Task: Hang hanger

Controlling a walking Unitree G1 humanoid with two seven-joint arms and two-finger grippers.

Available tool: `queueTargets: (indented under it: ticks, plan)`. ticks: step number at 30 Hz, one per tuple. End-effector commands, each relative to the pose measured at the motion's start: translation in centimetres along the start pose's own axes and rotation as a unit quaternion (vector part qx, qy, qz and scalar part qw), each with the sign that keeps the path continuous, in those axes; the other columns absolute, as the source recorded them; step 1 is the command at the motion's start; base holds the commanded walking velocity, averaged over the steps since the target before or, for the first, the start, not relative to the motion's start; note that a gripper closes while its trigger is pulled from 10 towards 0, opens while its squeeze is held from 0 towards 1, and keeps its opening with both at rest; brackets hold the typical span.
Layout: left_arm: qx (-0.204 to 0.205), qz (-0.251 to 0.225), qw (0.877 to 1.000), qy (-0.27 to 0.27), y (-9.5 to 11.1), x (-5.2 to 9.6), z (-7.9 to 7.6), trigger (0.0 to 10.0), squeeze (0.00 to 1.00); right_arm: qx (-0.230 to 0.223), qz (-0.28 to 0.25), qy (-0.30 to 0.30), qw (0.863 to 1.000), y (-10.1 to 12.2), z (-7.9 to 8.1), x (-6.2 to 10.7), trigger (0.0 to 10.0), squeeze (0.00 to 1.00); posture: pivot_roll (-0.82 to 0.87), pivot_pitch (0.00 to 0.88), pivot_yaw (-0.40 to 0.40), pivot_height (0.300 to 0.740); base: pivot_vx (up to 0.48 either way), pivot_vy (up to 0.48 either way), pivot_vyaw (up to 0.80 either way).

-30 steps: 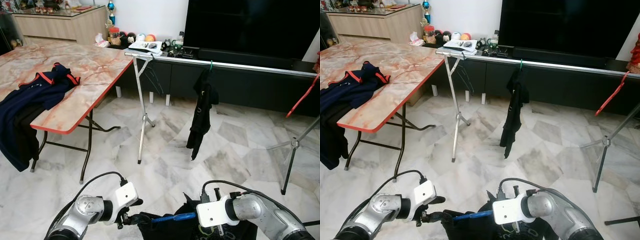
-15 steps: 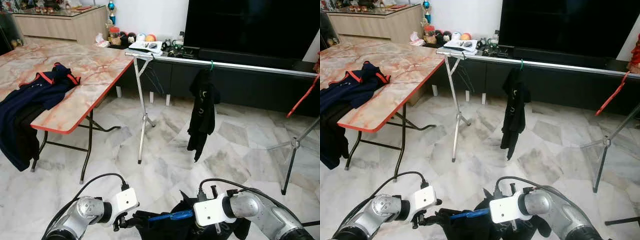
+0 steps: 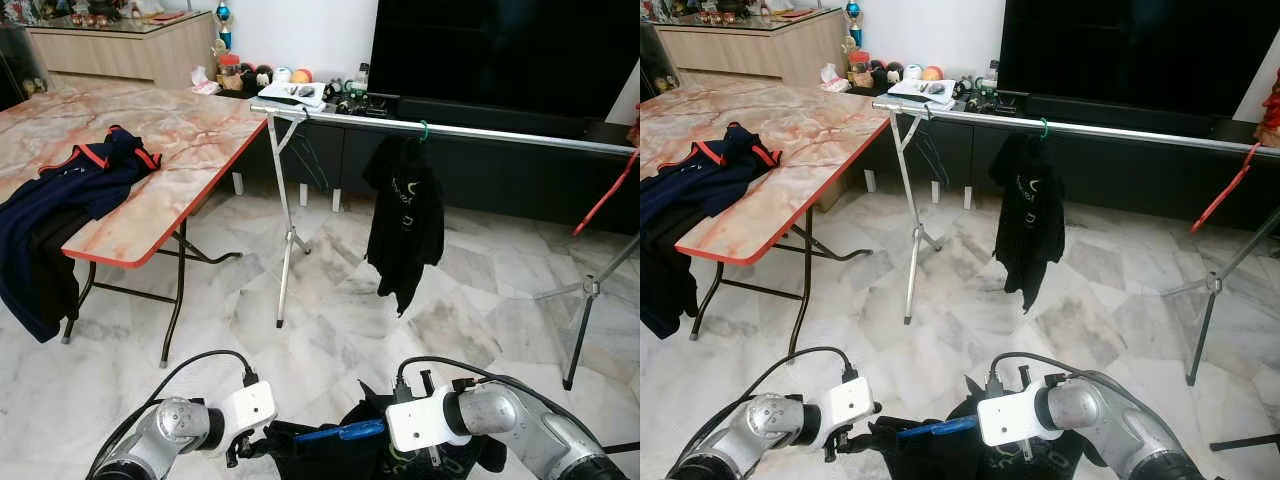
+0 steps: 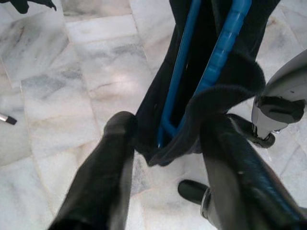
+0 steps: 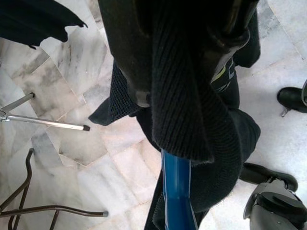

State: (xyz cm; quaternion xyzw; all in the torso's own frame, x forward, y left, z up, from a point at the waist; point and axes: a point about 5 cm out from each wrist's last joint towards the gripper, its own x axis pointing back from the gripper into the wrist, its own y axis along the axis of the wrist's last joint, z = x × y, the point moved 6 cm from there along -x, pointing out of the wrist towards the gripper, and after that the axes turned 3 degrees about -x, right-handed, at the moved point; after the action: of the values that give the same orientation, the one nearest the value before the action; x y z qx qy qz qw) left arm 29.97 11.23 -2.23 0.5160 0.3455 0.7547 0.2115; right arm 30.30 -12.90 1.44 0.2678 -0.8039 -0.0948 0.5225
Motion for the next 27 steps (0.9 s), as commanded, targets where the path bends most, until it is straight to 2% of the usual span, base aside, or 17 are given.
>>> queueTargets:
  ticks: [1, 27]
  plan:
    - [-0.007, 0.013, 1.0, -0.009, -0.37, -0.06, -0.18, 0.0, 0.0, 0.014, -0.012, -0.018, 1.0, 0.91, -1.27, 0.38, 10.0, 0.0, 0.04, 0.007, -0.003, 0.74, 0.0, 0.0, 0.0]
    - [-0.009, 0.019, 1.0, -0.014, -0.55, -0.13, -0.3, 0.0, 0.0, 0.005, -0.004, -0.027, 1.0, 0.44, -1.4, 0.37, 10.0, 0.0, 0.05, 0.008, -0.001, 0.74, 0.0, 0.0, 0.0]
